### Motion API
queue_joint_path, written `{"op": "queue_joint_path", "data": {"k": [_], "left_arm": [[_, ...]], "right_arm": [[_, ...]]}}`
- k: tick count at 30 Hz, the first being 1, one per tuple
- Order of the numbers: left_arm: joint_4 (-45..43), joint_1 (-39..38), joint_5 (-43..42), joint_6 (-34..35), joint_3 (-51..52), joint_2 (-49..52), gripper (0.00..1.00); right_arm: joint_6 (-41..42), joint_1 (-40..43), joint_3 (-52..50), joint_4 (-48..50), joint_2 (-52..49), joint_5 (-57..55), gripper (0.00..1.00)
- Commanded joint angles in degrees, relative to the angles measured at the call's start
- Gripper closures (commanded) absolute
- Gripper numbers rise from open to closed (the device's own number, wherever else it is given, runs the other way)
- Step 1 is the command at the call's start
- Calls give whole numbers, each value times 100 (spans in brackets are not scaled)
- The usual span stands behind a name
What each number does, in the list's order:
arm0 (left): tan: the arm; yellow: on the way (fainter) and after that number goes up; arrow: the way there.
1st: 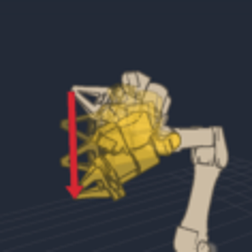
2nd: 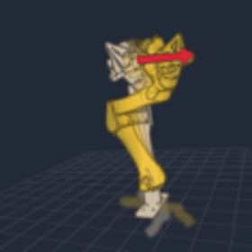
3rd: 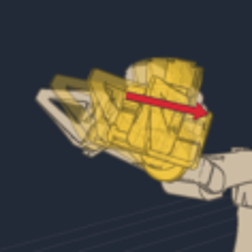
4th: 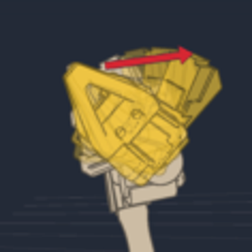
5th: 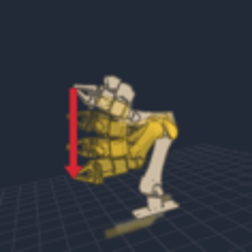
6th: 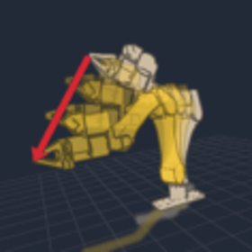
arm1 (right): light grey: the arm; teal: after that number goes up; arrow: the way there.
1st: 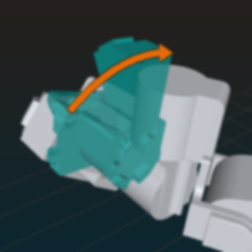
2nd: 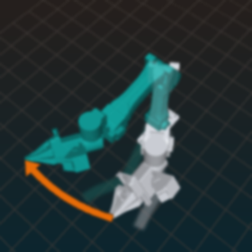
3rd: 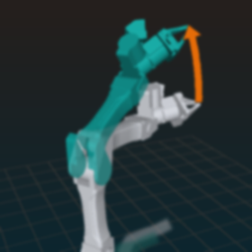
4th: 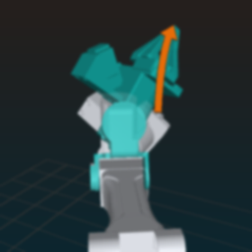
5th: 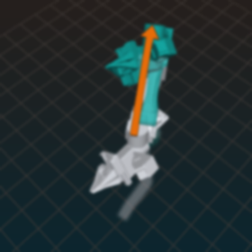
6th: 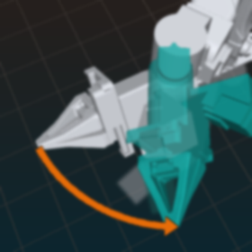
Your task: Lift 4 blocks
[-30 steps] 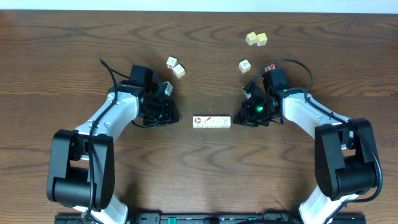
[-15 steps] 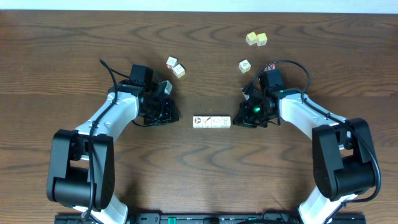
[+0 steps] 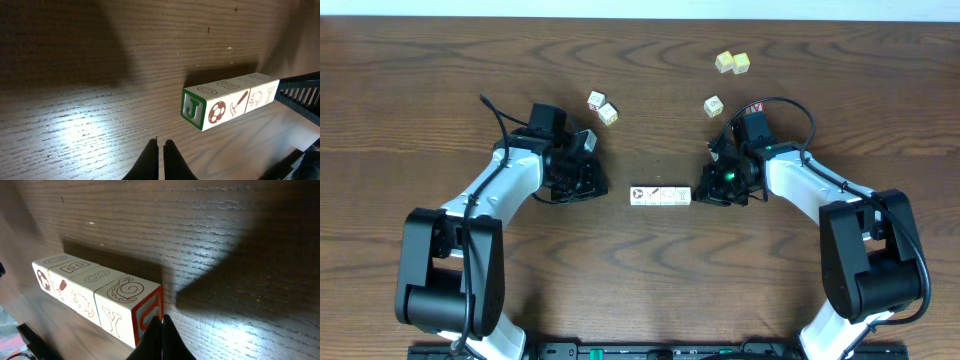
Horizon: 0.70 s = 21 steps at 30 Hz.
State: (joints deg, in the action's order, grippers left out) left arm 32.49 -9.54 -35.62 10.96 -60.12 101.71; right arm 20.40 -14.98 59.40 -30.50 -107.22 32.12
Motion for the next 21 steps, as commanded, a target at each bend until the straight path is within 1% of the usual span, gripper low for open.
{"op": "queue_joint_path", "data": {"k": [1,5,9,13,17,21], "left_arm": [[-24,9,52,94,76,63,93],[-26,9,57,96,76,63,93],[-24,9,514,205,76,87,93],[-26,7,520,254,76,214,93],[-164,7,190,284,76,402,93],[-540,7,-483,240,76,614,93]], "right_arm": [[55,-55,-37,57,-76,153,99],[57,-55,-37,140,-76,289,99],[57,-55,-37,138,-76,291,99],[59,-57,-37,138,-76,293,99],[61,-55,-37,131,-76,291,99],[101,-83,-37,118,-76,291,99]]}}
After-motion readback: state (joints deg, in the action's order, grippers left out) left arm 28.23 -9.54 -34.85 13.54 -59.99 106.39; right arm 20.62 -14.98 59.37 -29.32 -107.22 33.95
